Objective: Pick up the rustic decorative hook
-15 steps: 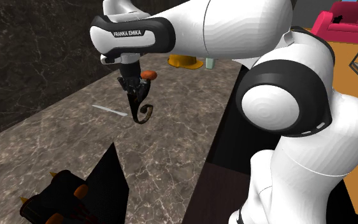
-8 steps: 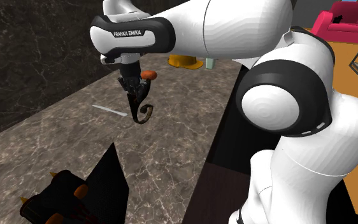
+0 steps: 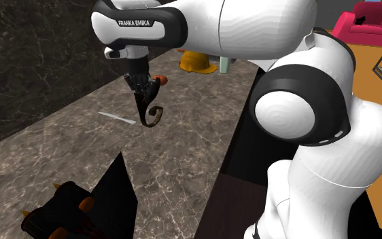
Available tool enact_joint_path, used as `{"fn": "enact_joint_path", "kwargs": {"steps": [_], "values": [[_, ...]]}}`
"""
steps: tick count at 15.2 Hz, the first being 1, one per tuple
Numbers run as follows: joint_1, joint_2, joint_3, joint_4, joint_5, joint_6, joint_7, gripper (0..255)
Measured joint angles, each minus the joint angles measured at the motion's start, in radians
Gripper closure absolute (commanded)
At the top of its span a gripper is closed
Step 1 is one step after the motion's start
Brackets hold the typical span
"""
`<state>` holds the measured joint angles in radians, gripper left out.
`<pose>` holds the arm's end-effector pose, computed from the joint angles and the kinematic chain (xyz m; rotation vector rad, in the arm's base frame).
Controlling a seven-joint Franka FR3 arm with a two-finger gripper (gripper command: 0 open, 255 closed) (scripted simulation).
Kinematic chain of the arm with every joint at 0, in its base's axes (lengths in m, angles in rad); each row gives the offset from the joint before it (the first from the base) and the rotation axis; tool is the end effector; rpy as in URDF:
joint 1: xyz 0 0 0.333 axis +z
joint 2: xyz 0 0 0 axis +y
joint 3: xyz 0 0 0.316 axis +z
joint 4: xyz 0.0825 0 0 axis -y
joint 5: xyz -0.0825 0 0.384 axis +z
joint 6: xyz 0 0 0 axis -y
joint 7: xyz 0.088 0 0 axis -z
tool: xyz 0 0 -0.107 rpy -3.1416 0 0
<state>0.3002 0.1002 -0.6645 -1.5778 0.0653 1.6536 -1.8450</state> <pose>0.5544 -0.1864 0.5828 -2.3195 -2.1127 -0.0026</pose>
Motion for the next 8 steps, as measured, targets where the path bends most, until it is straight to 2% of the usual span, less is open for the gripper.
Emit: {"fn": "enact_joint_path", "kwargs": {"steps": [8], "values": [[-0.016, 0.035, -0.006, 0.148, 0.022, -0.121, -0.011, 255]]}}
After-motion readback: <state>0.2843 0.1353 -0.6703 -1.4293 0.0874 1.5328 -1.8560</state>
